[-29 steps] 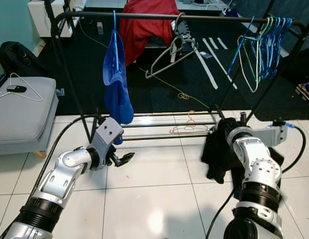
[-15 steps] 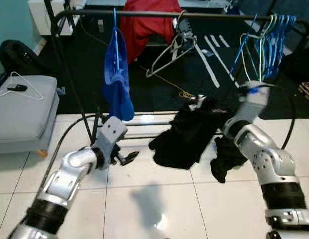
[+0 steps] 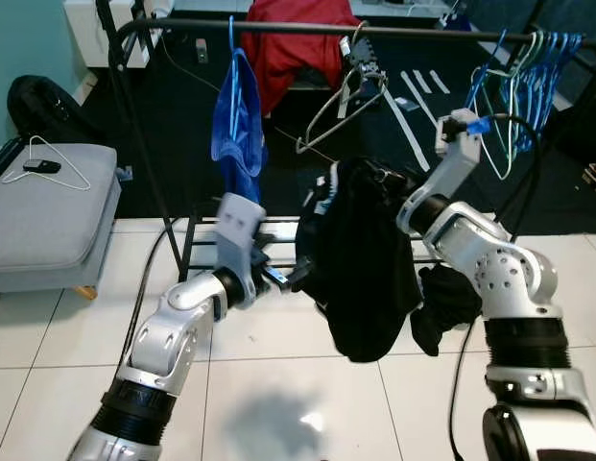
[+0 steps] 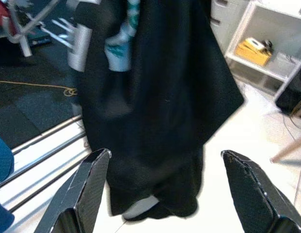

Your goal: Hang hanger

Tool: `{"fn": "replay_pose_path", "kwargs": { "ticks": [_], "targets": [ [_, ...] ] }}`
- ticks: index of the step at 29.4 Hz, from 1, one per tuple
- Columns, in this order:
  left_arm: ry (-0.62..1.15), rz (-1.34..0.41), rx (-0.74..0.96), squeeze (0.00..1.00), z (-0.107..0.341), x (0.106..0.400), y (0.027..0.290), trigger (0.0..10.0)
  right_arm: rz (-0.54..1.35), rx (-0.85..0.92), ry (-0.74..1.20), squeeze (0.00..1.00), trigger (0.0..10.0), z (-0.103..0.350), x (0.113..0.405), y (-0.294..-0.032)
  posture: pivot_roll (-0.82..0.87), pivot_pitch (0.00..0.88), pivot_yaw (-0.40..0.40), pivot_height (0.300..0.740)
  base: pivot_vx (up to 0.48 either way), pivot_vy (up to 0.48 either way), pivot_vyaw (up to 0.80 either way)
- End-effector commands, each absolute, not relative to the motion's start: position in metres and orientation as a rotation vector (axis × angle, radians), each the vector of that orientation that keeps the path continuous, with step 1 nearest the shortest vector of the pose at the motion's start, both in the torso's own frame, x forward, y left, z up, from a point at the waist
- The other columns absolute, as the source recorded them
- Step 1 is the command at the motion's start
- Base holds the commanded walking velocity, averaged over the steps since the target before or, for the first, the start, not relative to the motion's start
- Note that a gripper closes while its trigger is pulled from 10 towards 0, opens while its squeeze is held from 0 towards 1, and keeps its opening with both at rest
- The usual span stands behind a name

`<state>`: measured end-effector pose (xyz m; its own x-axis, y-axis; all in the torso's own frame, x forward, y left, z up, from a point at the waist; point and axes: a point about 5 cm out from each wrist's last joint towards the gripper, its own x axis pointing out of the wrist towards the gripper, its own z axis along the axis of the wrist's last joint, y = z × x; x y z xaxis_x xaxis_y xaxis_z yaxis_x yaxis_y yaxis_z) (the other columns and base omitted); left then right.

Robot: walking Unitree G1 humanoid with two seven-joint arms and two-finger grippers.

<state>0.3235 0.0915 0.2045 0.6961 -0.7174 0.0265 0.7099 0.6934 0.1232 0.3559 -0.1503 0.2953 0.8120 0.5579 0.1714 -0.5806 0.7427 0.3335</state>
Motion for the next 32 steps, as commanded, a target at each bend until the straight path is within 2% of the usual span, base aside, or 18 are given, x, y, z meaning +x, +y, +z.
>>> {"fn": "replay_pose_path", "kwargs": {
  "ticks": [1, 5, 9, 13, 17, 19, 20, 21, 22, 26, 32],
  "targets": [
    [-0.058, -0.821, 0.114, 1.0, 0.201, 0.317, 0.092, 10.0, 0.685, 0.355, -0.062, 0.0, 0.0, 0.3, 0.351, -0.148, -0.07, 0.246, -0.035, 0.74, 0.0, 0.0, 0.0],
    [-0.077, -0.848, 0.068, 1.0, 0.207, 0.311, 0.088, 10.0, 0.75, 0.367, -0.053, 0.0, 0.0, 0.302, 0.346, -0.144, -0.06, 0.246, -0.035, 0.74, 0.0, 0.0, 0.0],
    [-0.103, -0.839, 0.094, 1.0, 0.206, 0.311, 0.082, 10.0, 0.797, 0.375, -0.06, 0.0, 0.0, 0.306, 0.343, -0.14, -0.06, 0.247, -0.032, 0.74, 0.0, 0.0, 0.0],
    [-0.123, -0.751, 0.21, 1.0, 0.198, 0.316, 0.083, 10.0, 0.838, 0.374, -0.065, 0.0, 0.0, 0.308, 0.34, -0.139, -0.07, 0.246, -0.031, 0.74, 0.0, 0.0, 0.0],
    [-0.126, -0.736, 0.222, 1.0, 0.197, 0.316, 0.084, 10.0, 0.845, 0.373, -0.067, 0.0, 0.0, 0.308, 0.34, -0.139, -0.07, 0.246, -0.031, 0.74, 0.0, 0.0, 0.0],
    [-0.164, -0.625, 0.205, 1.0, 0.201, 0.32, 0.093, 10.0, 0.885, 0.39, -0.073, 0.0, 0.0, 0.311, 0.334, -0.137, -0.06, 0.225, -0.03, 0.74, 0.0, 0.0, 0.0],
    [-0.164, -0.625, 0.205, 1.0, 0.201, 0.32, 0.093, 10.0, 0.885, 0.39, -0.073, 0.0, 0.0, 0.311, 0.334, -0.137, -0.06, 0.225, -0.03, 0.74, 0.0, 0.0, 0.0],
    [-0.189, -0.575, 0.208, 0.61, 0.203, 0.322, 0.097, 10.0, 0.907, 0.397, -0.076, 0.0, 0.0, 0.312, 0.332, -0.135, -0.06, 0.218, -0.031, 0.74, 0.0, 0.0, 0.0],
    [-0.208, -0.538, 0.205, 0.0, 0.203, 0.323, 0.099, 10.0, 0.929, 0.403, -0.08, 0.0, 0.0, 0.312, 0.329, -0.132, -0.06, 0.201, -0.029, 0.74, 0.0, 0.0, 0.0],
    [-0.218, -0.519, 0.186, 0.0, 0.202, 0.323, 0.099, 10.0, 0.955, 0.413, -0.088, 0.0, 0.0, 0.313, 0.326, -0.129, -0.06, 0.183, -0.03, 0.74, 0.0, 0.0, 0.0],
    [-0.197, -0.59, 0.154, 0.0, 0.19, 0.317, 0.085, 10.0, 1.013, 0.45, -0.111, 0.0, 0.0, 0.314, 0.323, -0.12, -0.06, 0.128, -0.028, 0.74, 0.0, 0.0, 0.0]
  ]
}}
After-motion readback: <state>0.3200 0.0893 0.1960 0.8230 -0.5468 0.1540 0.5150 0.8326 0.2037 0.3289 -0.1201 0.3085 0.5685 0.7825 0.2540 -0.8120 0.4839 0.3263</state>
